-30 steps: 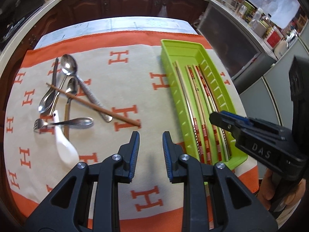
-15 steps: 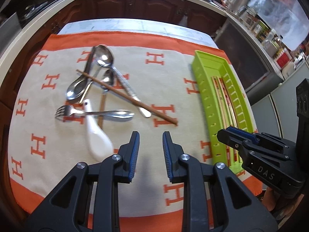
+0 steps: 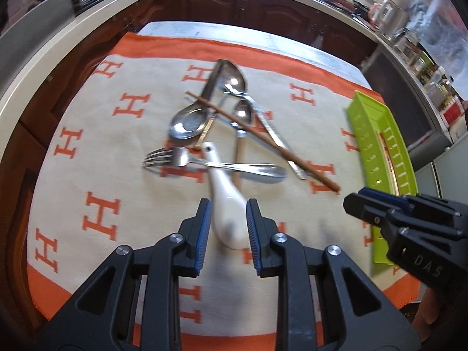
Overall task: Organize utensils
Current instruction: 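Move both open tools back over the remaining spoons and fork, then grasp the steel fork with the left tool while the right tool grasps a dark wooden chopstick, then carry the fork and chopstick into the green tray and open both tools, then move both open tools back over the remaining spoons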
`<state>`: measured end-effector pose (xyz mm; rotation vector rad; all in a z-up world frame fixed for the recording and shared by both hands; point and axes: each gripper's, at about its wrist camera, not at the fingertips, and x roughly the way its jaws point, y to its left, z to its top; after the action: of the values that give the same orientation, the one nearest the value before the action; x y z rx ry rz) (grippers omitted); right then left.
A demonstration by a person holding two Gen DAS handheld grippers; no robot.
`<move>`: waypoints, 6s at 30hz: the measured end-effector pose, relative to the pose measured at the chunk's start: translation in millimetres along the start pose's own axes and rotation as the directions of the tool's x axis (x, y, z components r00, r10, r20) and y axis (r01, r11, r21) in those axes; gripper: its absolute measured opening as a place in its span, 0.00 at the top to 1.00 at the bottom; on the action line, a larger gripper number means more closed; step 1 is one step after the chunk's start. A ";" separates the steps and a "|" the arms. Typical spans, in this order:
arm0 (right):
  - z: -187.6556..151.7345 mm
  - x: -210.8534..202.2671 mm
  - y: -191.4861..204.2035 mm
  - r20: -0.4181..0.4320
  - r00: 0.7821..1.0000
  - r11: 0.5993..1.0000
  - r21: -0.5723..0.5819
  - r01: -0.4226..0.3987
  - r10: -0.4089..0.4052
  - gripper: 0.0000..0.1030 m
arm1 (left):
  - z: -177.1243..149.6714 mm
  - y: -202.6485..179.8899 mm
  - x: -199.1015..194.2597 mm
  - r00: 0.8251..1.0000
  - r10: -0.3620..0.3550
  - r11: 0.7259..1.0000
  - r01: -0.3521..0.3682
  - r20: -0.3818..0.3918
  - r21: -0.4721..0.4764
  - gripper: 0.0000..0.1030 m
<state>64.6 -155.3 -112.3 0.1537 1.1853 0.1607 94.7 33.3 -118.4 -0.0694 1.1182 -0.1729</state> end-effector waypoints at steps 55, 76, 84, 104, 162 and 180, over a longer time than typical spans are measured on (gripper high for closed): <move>43.0 64.2 53.6 -0.069 0.986 0.967 -0.199 -0.162 0.151 0.94 | 41.2 77.1 72.0 0.960 -0.266 0.937 0.237 -0.083 -0.257 0.79; 37.5 76.4 46.8 -0.074 0.976 0.966 -0.148 -0.214 0.205 0.94 | 45.0 59.4 101.2 0.958 -0.256 0.916 0.283 0.131 -0.283 0.97; 37.7 71.7 44.7 -0.053 0.975 0.966 -0.132 -0.222 0.217 0.94 | 51.2 44.3 78.0 0.960 -0.259 0.938 0.276 0.102 -0.212 1.00; 10.7 -30.0 -34.7 0.148 0.958 0.963 0.071 -0.259 0.247 0.94 | 46.1 -112.1 -3.6 0.930 -0.362 0.924 0.367 -0.064 0.111 1.00; -41.2 -39.3 -152.4 0.163 0.986 0.960 0.269 -0.072 0.029 0.89 | 4.4 -173.4 13.9 0.999 -0.028 0.950 0.040 -0.043 0.309 0.67; -31.7 -39.6 -91.7 0.145 0.987 0.985 0.147 -0.090 0.068 0.89 | 6.0 -67.5 -7.0 1.000 0.007 0.993 -0.010 0.026 0.117 0.67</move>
<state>24.7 -252.0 -106.7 0.3425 1.0526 0.1263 90.1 -32.1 -99.9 0.0376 1.0805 -0.2288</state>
